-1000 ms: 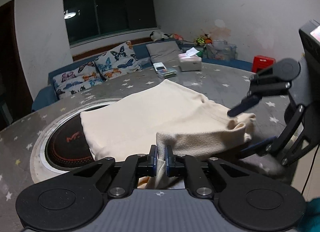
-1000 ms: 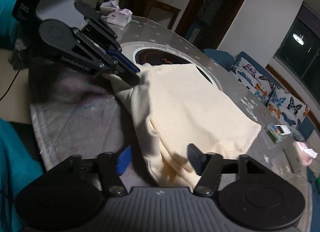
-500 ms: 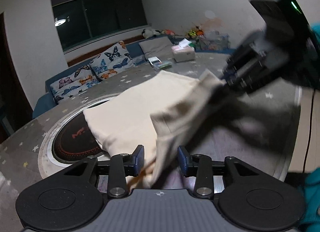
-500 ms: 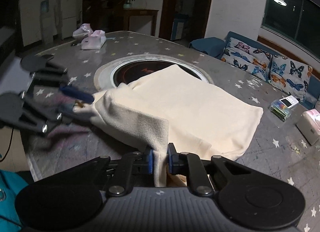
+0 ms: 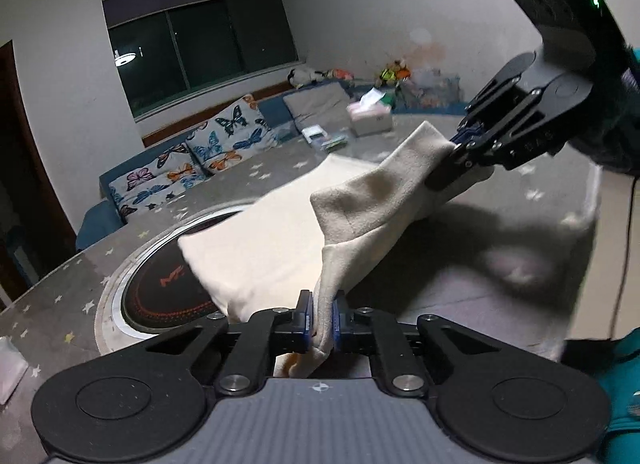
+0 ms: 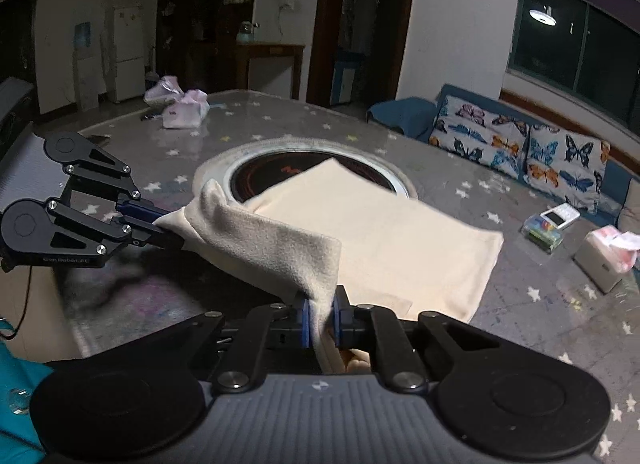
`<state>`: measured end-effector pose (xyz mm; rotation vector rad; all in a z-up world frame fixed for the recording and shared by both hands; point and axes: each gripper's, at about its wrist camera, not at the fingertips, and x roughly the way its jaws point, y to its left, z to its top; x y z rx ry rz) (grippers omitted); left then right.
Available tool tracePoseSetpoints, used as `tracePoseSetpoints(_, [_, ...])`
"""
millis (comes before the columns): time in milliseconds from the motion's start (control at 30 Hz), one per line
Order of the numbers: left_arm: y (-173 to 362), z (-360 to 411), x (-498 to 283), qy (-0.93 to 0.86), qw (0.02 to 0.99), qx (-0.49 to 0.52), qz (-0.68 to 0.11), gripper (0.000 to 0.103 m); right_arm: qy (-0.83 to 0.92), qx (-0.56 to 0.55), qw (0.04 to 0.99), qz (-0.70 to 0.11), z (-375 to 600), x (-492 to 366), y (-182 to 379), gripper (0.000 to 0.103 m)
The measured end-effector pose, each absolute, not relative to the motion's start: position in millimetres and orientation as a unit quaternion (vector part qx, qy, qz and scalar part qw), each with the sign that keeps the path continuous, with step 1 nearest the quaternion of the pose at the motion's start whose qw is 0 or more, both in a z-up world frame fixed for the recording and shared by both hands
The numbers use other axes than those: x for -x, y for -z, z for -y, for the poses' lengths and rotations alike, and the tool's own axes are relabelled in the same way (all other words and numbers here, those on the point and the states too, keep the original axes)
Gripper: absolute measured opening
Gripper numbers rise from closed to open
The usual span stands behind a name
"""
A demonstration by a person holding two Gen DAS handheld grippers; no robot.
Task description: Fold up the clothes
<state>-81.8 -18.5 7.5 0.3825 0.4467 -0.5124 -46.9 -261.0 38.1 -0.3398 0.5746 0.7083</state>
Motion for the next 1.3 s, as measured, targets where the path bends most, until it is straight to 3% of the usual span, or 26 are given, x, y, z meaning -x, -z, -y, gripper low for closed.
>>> tracePoseSetpoints(300, [-46,11,136,0.289,0.918,-0.154,-0.223,0.010,-0.374,0.169,0.873,-0.265,278,113,-81,0.009])
tracePoseSetpoints(667, [-61,15,52,0.252,0.933,-0.150,-0.208,0.010,-0.355,0.158,0.883,-0.262,269,43,-96,0.008])
tracePoseSetpoints(1067, [-9,34,-93,0.175,0.931,-0.128,-0.294,0.011,-0.284,0.128,0.885,-0.347,247,-91,-21,0.010])
tracePoseSetpoints(1233, [8,29,-105,0.155,0.930,-0.118,-0.313,0.019,-0.248,0.091,0.893,-0.365,254,-106,3,0.021])
tracePoseSetpoints(1300, [8,26,-105,0.147,0.932,-0.111,-0.313,0.028,-0.232,0.074,0.901,-0.359,263,-106,0,0.026])
